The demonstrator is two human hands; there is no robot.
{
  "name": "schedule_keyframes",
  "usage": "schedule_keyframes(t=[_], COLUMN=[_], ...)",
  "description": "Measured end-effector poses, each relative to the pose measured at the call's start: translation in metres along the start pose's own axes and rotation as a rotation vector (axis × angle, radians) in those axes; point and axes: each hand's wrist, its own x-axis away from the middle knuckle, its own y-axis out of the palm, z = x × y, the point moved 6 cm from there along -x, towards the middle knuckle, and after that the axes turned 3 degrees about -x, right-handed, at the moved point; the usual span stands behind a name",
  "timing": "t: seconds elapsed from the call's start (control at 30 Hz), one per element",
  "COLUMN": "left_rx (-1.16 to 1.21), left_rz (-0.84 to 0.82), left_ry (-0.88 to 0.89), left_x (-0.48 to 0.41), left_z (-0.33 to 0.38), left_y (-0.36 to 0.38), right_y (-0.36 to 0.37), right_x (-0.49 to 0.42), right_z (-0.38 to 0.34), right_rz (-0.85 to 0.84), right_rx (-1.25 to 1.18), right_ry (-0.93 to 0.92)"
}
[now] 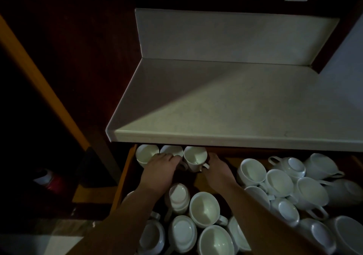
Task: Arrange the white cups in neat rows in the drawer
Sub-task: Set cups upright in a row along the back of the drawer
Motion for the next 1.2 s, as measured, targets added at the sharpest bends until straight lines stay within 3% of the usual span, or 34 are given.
schedule_keyframes(t=[0.2,0.33,0.43,0.6,0.77,0.93,1.2], left_rx=[0.038,0.130,0.135,-0.058,-0.101,-0.071,-0.018], left_rz=[0.040,0.113,0.058,-0.174,-0.232,-0.191,-0.124], left_ry=[-0.035,0.124,0.208,0.110,0.039,0.027,-0.006], left_x=[0.002,-0.001,-0.010,-0.027,-0.034,-0.031,-0.015], left_z=[0.010,0.049,0.076,0.088,0.090,0.089,0.086], left_y=[-0.006,-0.020,-0.022,-0.013,-0.009,-0.009,-0.013], right_y=[-0.010,-0.046,-0.082,-0.104,-0.100,-0.099,-0.061], right_x=[0.008,0.022,0.036,0.054,0.048,0.038,0.015], right_z=[-0.003,0.003,0.019,0.049,0.056,0.054,0.023], right_rz=[-0.050,-0.005,0.099,0.110,0.078,0.062,0.033], right_rx=[0.060,0.183,0.428,0.597,0.530,0.469,0.390], right_ry=[-0.076,-0.182,-0.228,-0.114,-0.079,-0.015,-0.092])
